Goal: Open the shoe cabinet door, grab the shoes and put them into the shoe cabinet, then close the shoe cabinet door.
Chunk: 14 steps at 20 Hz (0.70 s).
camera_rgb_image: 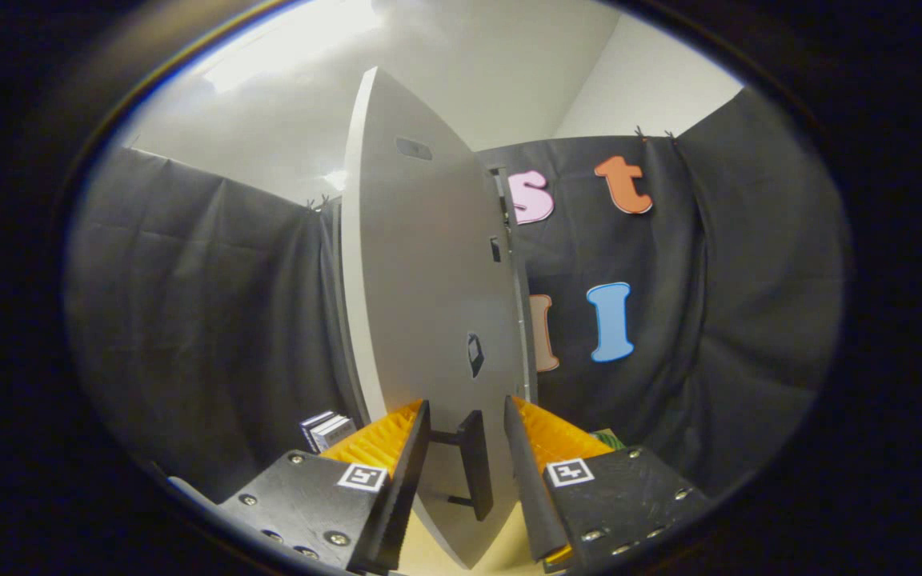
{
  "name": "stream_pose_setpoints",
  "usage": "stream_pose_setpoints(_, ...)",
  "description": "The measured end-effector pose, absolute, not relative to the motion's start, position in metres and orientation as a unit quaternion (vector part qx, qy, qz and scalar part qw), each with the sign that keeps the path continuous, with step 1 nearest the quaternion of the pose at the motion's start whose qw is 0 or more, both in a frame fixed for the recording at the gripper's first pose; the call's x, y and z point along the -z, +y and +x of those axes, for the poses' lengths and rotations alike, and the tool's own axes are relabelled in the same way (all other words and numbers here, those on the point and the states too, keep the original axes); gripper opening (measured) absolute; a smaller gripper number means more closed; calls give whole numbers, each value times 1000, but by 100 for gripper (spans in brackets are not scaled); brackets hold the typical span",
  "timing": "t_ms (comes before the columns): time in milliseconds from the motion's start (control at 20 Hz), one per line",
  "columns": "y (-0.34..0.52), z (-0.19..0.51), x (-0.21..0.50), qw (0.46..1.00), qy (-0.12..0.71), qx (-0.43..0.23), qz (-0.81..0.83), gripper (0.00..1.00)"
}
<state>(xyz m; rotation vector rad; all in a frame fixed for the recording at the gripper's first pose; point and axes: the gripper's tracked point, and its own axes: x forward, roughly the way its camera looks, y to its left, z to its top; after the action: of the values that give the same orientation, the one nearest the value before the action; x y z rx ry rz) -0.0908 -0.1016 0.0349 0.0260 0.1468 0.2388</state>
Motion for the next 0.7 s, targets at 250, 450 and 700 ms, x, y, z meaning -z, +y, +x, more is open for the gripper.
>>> stream_pose_setpoints(250, -71, -82, -29, 987, 79, -141, 26, 58)
stream_pose_setpoints(450, -48, -75, -25, 985, 77, -153, 31, 58)
stream_pose_setpoints(700, -9, -58, -16, 983, 76, -167, 30, 59)
